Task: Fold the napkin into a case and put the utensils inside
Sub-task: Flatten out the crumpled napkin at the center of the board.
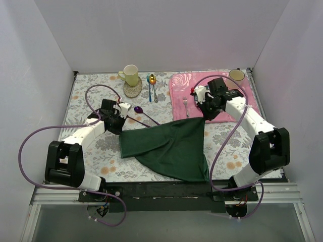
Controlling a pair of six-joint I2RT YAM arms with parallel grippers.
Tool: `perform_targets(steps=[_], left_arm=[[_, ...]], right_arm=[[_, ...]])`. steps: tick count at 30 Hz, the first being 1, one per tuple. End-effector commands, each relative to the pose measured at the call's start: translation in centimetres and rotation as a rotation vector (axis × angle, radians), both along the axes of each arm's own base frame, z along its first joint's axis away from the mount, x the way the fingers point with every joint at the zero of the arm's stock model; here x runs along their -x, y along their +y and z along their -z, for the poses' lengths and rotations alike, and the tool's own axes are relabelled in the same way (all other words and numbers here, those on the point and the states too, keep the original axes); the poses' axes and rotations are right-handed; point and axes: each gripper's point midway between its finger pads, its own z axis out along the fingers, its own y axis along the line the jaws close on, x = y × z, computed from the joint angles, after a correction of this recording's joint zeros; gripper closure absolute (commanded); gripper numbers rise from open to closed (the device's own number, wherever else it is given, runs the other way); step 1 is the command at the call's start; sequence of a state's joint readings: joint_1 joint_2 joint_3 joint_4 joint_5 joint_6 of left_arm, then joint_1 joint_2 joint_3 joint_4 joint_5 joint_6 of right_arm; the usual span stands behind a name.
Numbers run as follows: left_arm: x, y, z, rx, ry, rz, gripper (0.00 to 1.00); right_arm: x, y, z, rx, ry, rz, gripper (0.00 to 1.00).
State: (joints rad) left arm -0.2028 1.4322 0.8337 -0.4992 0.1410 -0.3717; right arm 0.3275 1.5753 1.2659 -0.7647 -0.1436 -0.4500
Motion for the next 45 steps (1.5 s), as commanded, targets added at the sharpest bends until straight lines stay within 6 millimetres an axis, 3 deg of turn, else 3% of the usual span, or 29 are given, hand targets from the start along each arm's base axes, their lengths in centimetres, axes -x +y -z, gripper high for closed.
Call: perform_targets(steps=[1,4,5,6,8,10,12,14,18,19,21,22,24,25,26,27,29,30,35,41,42,43,45], left_arm=[[-4.2,0.5,-8.3,0.015,-0.224,-0.019,1.0],[-6.2,1.1,-13.6,0.029,-0.341,-0.046,1.0],[-6.6,1.3,-15.1,0.032,-0.377,-0.051,1.0],[-7.4,1.4,-18.4,0.043,-0.453,-0.059,1.0],[-7.8,1.8,-21.6,0.053,-0.525,-0.075,1.0],[-7.5,1.8,-24.7,0.059,-0.589,-0.054,1.0],[-6.7,0.9,-25.0,0.088,-0.57,-0.004,1.0],[-5.2,0.5,-23.3,0.105,-0.498,0.025,1.0],[-1.9,0.2,-21.0,0.101,-0.462,0.106,1.0],[-0.9,0.2,-20.7,0.094,-0.458,0.123,1.0],[1.8,-0.2,-19.0,0.111,-0.401,0.181,1.0],[3.7,-0.2,-17.2,0.099,-0.324,0.227,1.0],[6.2,-0.1,-14.3,0.094,-0.247,0.268,1.0],[6.6,0.1,-13.0,0.082,-0.234,0.278,1.0],[7.1,0.2,-11.9,0.073,-0.217,0.283,1.0],[7.9,0.5,-9.4,0.067,-0.161,0.279,1.0],[7.5,0.6,-7.5,0.058,-0.132,0.268,1.0],[7.9,0.7,-5.3,0.057,-0.066,0.259,1.0],[6.8,0.6,-1.8,0.054,-0.033,0.268,1.0],[8.3,0.4,0.2,0.069,0.056,0.296,0.99],[8.5,0.3,0.2,0.08,0.065,0.293,0.93],[8.9,0.1,0.2,0.091,0.081,0.299,0.73],[9.1,-0.2,0.0,0.108,0.072,0.303,0.55]], right_arm=[[-3.6,0.0,-6.5,-0.015,-0.207,0.006,0.99],[-5.6,-0.1,-11.0,-0.021,-0.345,0.015,0.99],[-6.3,0.0,-13.6,-0.033,-0.412,0.016,0.99],[-6.6,0.0,-15.2,-0.039,-0.454,0.016,0.99],[-7.4,-0.2,-19.2,-0.048,-0.56,0.018,0.99],[-7.2,-0.3,-21.6,-0.056,-0.622,0.01,0.99],[-6.6,-0.4,-22.7,-0.051,-0.64,-0.01,0.99],[-5.9,-0.5,-22.3,-0.049,-0.619,-0.025,0.99],[-2.0,-0.3,-19.3,-0.075,-0.518,-0.09,0.99],[-0.7,-0.1,-16.8,-0.069,-0.453,-0.12,0.99],[2.3,0.3,-15.0,-0.083,-0.388,-0.177,0.99],[3.8,0.0,-11.9,-0.065,-0.31,-0.191,0.99],[5.7,-0.3,-10.0,-0.061,-0.275,-0.207,0.99],[6.7,-0.6,-7.7,-0.047,-0.223,-0.21,0.99],[6.9,-0.7,-6.9,-0.045,-0.221,-0.206,0.99],[7.2,-0.6,-6.1,-0.041,-0.205,-0.206,0.99],[7.5,-0.8,-3.8,-0.017,-0.15,-0.197,0.99],[7.5,-0.7,-3.3,-0.014,-0.137,-0.199,0.99],[7.0,-0.5,-0.8,0.018,-0.06,-0.206,0.99],[6.8,0.2,0.7,0.022,-0.013,-0.229,0.99],[6.7,0.4,0.6,0.018,-0.014,-0.232,0.99],[6.7,0.6,0.6,0.011,-0.011,-0.235,0.99],[6.6,0.9,0.6,0.01,-0.006,-0.238,0.99]])
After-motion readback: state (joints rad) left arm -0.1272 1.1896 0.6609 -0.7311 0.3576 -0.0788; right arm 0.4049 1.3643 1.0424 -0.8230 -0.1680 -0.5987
